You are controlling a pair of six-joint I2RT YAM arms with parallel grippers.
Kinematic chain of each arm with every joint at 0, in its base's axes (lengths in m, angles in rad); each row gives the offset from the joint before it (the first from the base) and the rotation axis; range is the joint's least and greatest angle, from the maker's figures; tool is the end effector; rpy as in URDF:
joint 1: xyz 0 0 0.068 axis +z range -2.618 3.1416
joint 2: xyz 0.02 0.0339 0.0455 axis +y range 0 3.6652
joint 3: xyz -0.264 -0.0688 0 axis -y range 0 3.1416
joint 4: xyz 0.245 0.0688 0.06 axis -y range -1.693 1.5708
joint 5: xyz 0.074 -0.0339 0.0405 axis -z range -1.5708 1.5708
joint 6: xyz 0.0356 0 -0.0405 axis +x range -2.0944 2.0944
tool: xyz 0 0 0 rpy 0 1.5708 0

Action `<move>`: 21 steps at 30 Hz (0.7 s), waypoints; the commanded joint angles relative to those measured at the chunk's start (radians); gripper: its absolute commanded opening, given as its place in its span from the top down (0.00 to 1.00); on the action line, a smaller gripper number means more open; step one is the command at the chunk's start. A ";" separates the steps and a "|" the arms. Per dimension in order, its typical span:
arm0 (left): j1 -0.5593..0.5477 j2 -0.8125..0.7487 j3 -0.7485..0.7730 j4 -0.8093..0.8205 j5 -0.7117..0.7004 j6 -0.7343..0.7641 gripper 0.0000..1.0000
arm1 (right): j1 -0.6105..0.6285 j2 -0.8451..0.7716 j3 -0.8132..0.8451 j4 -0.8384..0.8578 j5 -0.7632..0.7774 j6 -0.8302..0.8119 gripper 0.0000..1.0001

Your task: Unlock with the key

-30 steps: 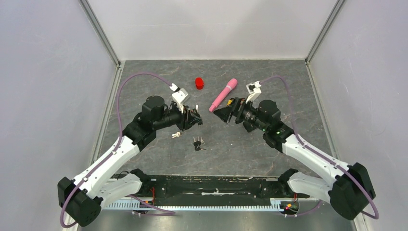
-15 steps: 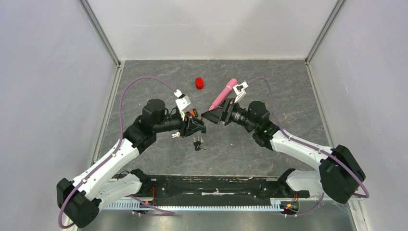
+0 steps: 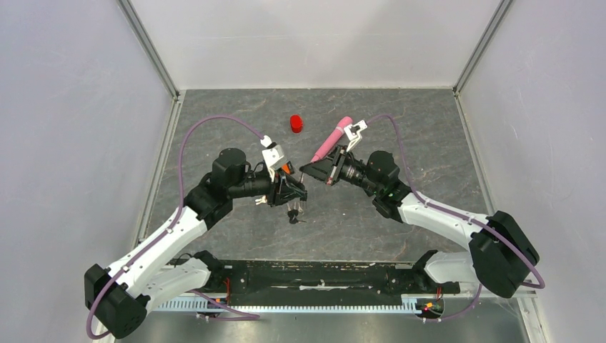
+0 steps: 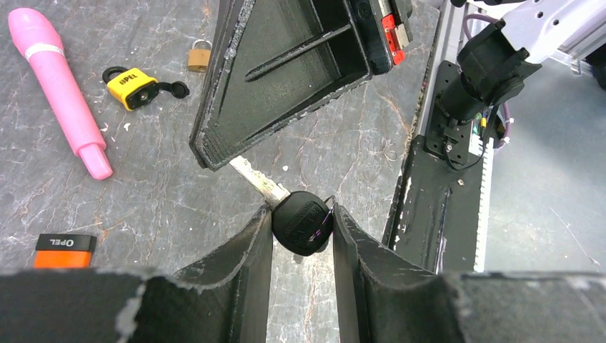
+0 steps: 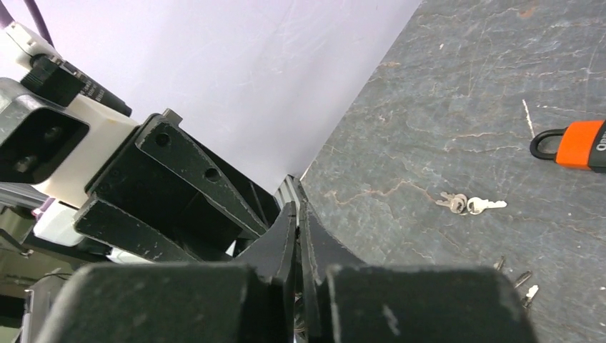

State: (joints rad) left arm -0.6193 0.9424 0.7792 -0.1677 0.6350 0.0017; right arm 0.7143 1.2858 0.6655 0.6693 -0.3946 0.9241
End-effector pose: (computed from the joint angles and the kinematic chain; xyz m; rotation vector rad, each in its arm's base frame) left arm 0.1615 -0.1411 0.3131 1.0118 1.6844 -1.0139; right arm 0.2077 0.1982 0.2785 -0.1792 1.7501 1.5561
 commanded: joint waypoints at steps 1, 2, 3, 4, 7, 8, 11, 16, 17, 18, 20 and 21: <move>-0.004 -0.019 0.000 0.058 0.016 0.018 0.92 | 0.004 -0.019 -0.001 0.075 0.006 -0.004 1.00; -0.003 -0.017 0.000 0.060 0.011 0.009 0.87 | 0.004 -0.028 -0.014 0.091 0.014 -0.005 1.00; -0.003 -0.018 0.002 0.063 0.005 0.008 0.82 | 0.004 -0.039 -0.026 0.107 0.023 -0.004 1.00; -0.003 -0.018 0.002 0.067 -0.006 -0.014 0.75 | 0.003 -0.047 -0.041 0.124 0.029 -0.005 1.00; -0.003 -0.028 -0.001 0.095 -0.071 -0.083 0.44 | -0.005 -0.078 -0.077 0.169 0.050 -0.009 1.00; -0.003 -0.031 0.000 0.103 -0.098 -0.108 0.34 | -0.010 -0.090 -0.090 0.184 0.060 -0.008 1.00; -0.003 -0.043 0.000 0.131 -0.198 -0.209 0.13 | -0.031 -0.133 -0.144 0.253 0.085 -0.003 1.00; 0.004 -0.037 -0.014 0.204 -0.210 -0.394 0.11 | -0.054 -0.223 -0.218 0.296 0.160 -0.036 1.00; 0.004 -0.036 -0.033 0.246 -0.203 -0.439 0.12 | -0.056 -0.238 -0.232 0.312 0.172 -0.040 1.00; 0.006 -0.037 -0.059 0.299 -0.195 -0.498 0.13 | -0.056 -0.252 -0.243 0.327 0.183 -0.044 1.00; 0.006 -0.035 -0.116 0.438 -0.186 -0.620 0.14 | -0.057 -0.277 -0.262 0.352 0.203 -0.047 1.00; 0.006 -0.030 -0.141 0.527 -0.181 -0.677 0.15 | -0.058 -0.284 -0.271 0.367 0.212 -0.047 1.00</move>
State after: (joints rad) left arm -0.6201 0.9134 0.7162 0.0772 0.4538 -0.3912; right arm 0.6590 1.0451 0.4187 0.9115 -0.2485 0.9047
